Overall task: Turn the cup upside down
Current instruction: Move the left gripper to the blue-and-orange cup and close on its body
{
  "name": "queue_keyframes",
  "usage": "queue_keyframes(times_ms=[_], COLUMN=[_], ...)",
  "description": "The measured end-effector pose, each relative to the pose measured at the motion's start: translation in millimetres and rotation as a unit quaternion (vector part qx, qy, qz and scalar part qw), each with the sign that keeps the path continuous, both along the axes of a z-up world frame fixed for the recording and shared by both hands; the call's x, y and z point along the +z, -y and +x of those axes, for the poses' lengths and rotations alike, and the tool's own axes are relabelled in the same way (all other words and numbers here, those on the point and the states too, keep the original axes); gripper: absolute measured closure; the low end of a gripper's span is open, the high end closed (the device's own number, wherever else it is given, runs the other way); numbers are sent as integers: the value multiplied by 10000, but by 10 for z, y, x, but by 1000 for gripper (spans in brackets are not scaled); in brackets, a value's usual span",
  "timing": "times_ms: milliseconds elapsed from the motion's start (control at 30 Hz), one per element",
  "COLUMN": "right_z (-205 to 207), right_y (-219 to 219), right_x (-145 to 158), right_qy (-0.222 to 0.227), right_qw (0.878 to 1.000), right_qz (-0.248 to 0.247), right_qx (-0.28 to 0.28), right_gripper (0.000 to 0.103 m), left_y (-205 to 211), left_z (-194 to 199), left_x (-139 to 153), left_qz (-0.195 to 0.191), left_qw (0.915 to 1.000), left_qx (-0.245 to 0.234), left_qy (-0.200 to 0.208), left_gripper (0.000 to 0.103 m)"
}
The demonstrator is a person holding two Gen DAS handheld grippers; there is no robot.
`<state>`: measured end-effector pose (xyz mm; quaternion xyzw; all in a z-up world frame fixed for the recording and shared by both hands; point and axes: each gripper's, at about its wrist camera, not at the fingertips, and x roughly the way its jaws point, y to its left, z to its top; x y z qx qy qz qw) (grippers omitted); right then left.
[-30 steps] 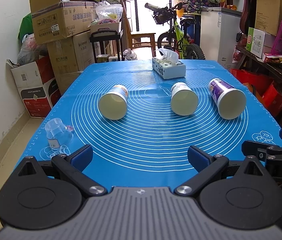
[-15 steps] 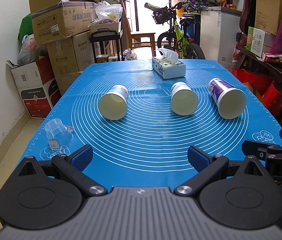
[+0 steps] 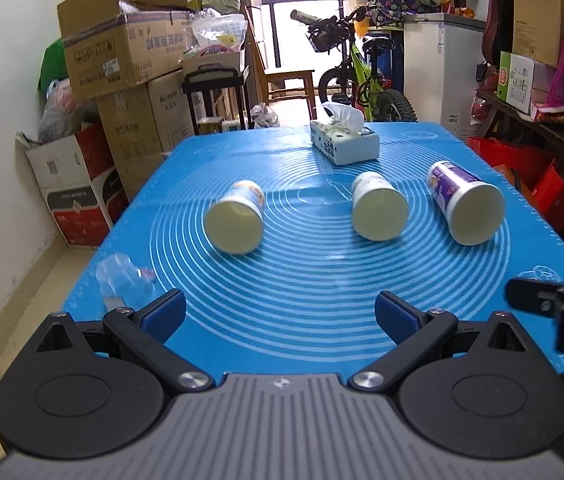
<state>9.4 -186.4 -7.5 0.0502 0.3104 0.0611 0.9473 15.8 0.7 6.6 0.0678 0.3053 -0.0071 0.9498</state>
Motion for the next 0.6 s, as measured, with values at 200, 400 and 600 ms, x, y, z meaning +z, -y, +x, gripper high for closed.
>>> queue_keyframes(times_ms=[200,400,600], right_z=[236,504,718], right_y=[95,191,264], right_x=[97,146,79], right_qy=[95,171,107], right_qw=[9998,9992,9985], right_qz=[138,216,284], right_qx=[-143,-290,-456], right_gripper=[5,5,5], left_y=[-60,-168,-306], left_z=[458,1174,1789], left_x=[52,-34,-288], left_qz=[284,660,813], left_qw=[9996,9975,9945], left_qx=[2,212,452], left_qy=[25,-107,-478], left_gripper=[3,3,3])
